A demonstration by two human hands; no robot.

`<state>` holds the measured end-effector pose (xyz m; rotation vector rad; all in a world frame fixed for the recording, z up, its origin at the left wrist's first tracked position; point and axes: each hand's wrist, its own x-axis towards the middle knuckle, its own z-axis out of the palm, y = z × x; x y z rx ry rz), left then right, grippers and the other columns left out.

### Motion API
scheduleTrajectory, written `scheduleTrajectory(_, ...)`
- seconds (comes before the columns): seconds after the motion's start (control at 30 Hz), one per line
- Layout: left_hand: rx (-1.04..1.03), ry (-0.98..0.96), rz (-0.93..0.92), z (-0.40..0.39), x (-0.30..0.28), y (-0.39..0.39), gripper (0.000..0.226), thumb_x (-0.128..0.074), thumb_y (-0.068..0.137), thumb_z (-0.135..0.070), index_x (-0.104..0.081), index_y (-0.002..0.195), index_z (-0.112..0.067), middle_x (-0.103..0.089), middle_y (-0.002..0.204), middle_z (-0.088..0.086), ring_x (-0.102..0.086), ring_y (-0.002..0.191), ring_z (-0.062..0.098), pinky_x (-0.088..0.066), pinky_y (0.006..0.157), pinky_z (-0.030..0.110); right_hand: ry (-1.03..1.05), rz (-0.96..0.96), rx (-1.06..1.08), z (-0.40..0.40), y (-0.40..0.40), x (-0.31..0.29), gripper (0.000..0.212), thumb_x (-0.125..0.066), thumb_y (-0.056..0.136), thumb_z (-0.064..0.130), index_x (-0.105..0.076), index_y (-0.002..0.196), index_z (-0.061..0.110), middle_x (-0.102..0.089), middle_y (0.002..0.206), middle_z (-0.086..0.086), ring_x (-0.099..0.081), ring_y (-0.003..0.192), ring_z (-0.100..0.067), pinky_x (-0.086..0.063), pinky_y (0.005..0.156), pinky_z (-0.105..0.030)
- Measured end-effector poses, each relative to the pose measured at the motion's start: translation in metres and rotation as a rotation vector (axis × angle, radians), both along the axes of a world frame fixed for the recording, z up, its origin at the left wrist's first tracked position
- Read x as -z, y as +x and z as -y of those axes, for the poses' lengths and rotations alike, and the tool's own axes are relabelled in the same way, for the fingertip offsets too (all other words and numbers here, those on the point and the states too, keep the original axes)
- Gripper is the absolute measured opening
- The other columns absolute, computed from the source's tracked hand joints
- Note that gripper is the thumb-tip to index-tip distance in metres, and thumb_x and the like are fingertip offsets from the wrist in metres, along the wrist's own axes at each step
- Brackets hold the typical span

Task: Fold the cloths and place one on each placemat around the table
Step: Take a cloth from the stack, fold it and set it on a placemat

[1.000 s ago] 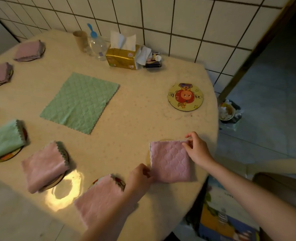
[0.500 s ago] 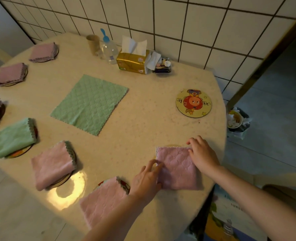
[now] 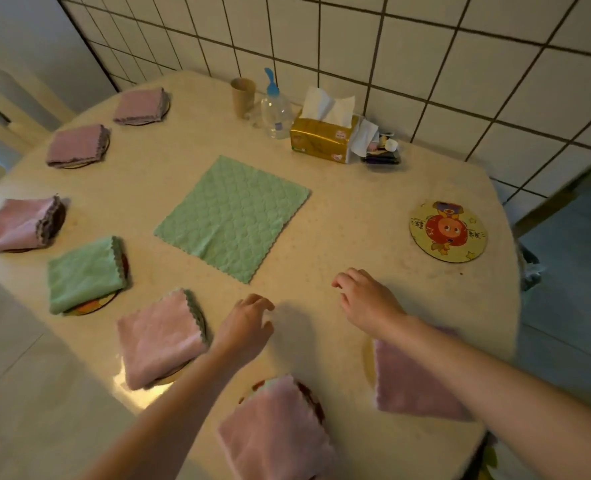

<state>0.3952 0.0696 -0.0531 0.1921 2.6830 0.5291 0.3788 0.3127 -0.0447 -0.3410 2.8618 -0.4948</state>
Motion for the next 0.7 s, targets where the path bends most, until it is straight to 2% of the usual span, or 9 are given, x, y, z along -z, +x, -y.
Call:
scheduleTrajectory(0.2, -0.026, -0.038, -0.039, 0.101, 0.013, -0.072, 0.039, -0.059, 0.082, -0.008, -0.061, 0.121, -0.014, -0.054, 0.132, 0.004, -0.044, 0.126, 0.029, -0.040, 0.101, 0.039, -0.011, 0.054, -0.045, 0.079, -0.038, 0.009, 0.031, -0.043, 0.091, 0.010, -0.051, 0.121, 0.015, -0.051, 0.120, -0.004, -0.047, 0.111, -0.023, -0.048, 0.084, -0.038)
scheduleTrajectory(0.3, 0.068, -0.028, -0.127, 0.143, 0.028, -0.104, 0.053, -0.065, 0.068, 0.000, -0.062, 0.120, -0.010, -0.057, 0.129, 0.011, -0.047, 0.125, 0.037, -0.044, 0.100, 0.046, 0.006, 0.058, -0.056, 0.120, -0.057, 0.015, 0.028, -0.043, 0.092, 0.012, -0.052, 0.119, 0.012, -0.050, 0.120, -0.005, -0.046, 0.111, -0.024, -0.048, 0.084, -0.039)
scheduleTrajectory(0.4, 0.187, -0.090, -0.146, 0.172, 0.035, -0.129, 0.069, -0.062, 0.066, 0.001, -0.053, 0.133, -0.012, -0.048, 0.142, 0.009, -0.038, 0.135, 0.035, -0.038, 0.108, 0.046, 0.065, 0.051, -0.065, 0.157, -0.074, 0.024, 0.023, -0.044, 0.093, 0.016, -0.053, 0.113, 0.010, -0.050, 0.117, -0.007, -0.047, 0.110, -0.027, -0.048, 0.085, -0.041)
scheduleTrajectory(0.5, 0.274, -0.096, -0.157, 0.188, 0.035, -0.150, 0.073, -0.058, 0.070, 0.002, -0.046, 0.140, -0.017, -0.041, 0.149, 0.005, -0.031, 0.140, 0.030, -0.029, 0.113, 0.040, 0.146, 0.068, -0.073, 0.185, -0.089, 0.033, 0.026, -0.048, 0.092, 0.025, -0.053, 0.113, 0.009, -0.050, 0.116, -0.008, -0.046, 0.111, -0.029, -0.047, 0.085, -0.041)
scheduleTrajectory(0.57, 0.325, -0.119, -0.135, 0.196, 0.036, -0.160, 0.071, -0.056, 0.075, -0.003, -0.043, 0.142, -0.020, -0.036, 0.152, 0.002, -0.028, 0.142, 0.028, -0.026, 0.114, 0.039, 0.229, 0.031, -0.112, 0.195, -0.094, 0.035, 0.026, -0.059, 0.085, 0.028, -0.057, 0.104, 0.009, -0.055, 0.107, -0.009, -0.051, 0.102, -0.031, -0.048, 0.075, -0.040)
scheduleTrajectory(0.63, 0.367, -0.130, -0.148, 0.201, 0.039, -0.166, 0.068, -0.056, 0.076, -0.006, -0.045, 0.140, -0.022, -0.040, 0.149, 0.001, -0.033, 0.139, 0.029, -0.029, 0.112, 0.039, 0.319, 0.012, -0.131, 0.198, -0.094, 0.035, 0.027, -0.075, 0.068, 0.024, -0.059, 0.087, 0.012, -0.058, 0.089, -0.007, -0.057, 0.083, -0.029, -0.048, 0.058, -0.036)
scheduleTrajectory(0.7, 0.413, -0.141, -0.183, 0.207, 0.039, -0.171, 0.065, -0.054, 0.072, -0.009, -0.052, 0.135, -0.023, -0.049, 0.142, 0.001, -0.045, 0.131, 0.029, -0.037, 0.106, 0.040, 0.359, -0.053, -0.128, 0.201, -0.095, 0.038, 0.025, -0.074, 0.061, 0.012, -0.057, 0.079, 0.014, -0.057, 0.080, -0.004, -0.057, 0.074, -0.027, -0.045, 0.051, -0.033)
